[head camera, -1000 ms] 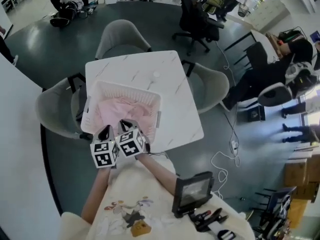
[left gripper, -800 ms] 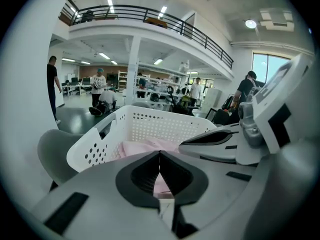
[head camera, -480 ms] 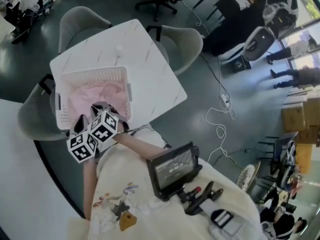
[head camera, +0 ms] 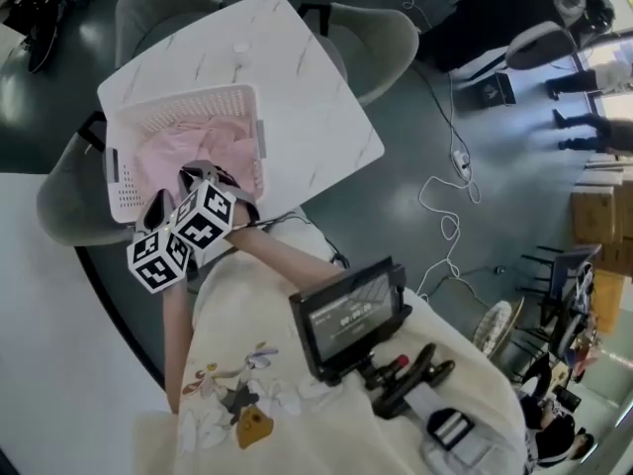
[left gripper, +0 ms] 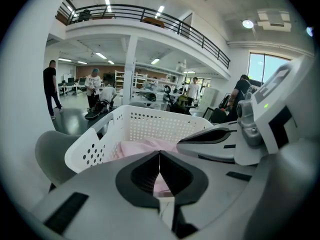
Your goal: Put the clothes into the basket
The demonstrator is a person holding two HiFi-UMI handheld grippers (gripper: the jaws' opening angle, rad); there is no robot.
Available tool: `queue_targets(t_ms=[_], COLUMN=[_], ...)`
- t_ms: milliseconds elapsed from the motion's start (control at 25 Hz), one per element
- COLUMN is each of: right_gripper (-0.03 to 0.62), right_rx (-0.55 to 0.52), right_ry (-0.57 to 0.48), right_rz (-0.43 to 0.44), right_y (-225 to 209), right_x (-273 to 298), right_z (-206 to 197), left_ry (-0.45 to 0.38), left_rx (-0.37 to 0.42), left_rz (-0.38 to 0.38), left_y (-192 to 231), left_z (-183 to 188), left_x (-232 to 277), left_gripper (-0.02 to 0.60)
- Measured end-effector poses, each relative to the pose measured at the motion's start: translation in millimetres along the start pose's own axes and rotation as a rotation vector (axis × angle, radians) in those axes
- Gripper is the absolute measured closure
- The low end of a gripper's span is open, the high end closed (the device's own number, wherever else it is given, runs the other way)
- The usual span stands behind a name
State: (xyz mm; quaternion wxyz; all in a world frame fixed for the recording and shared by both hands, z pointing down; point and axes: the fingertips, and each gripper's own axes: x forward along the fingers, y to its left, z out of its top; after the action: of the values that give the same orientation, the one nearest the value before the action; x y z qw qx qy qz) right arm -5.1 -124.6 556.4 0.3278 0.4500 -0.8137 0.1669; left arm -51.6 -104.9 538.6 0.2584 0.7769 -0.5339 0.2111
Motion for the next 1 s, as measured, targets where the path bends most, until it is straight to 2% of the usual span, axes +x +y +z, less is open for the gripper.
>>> queue_targets(t_ms=[320, 760, 1000], right_gripper=[0.588, 0.588, 0.586], right_rx=[-0.099, -0.12, -0.129], right_ry=[0.006, 0.008, 0.03], right_rz=[-0.003, -0.002, 0.016], right_y=[-0.2, 1.6, 2.9], right_x=[-3.0, -10.9, -9.2], right_z=[-7.1, -10.7, -14.8], left_ry=[0.001, 0.001, -0.011], left_rx=[0.01, 0.032, 0.012], left_rz=[0.004, 0.004, -0.007], left_y=[1.8, -3.2, -5.4], left_z=[0.2, -0.4, 0.5], left_x=[1.6, -4.3, -4.3], left_gripper=[0.571, 0.571, 0.571])
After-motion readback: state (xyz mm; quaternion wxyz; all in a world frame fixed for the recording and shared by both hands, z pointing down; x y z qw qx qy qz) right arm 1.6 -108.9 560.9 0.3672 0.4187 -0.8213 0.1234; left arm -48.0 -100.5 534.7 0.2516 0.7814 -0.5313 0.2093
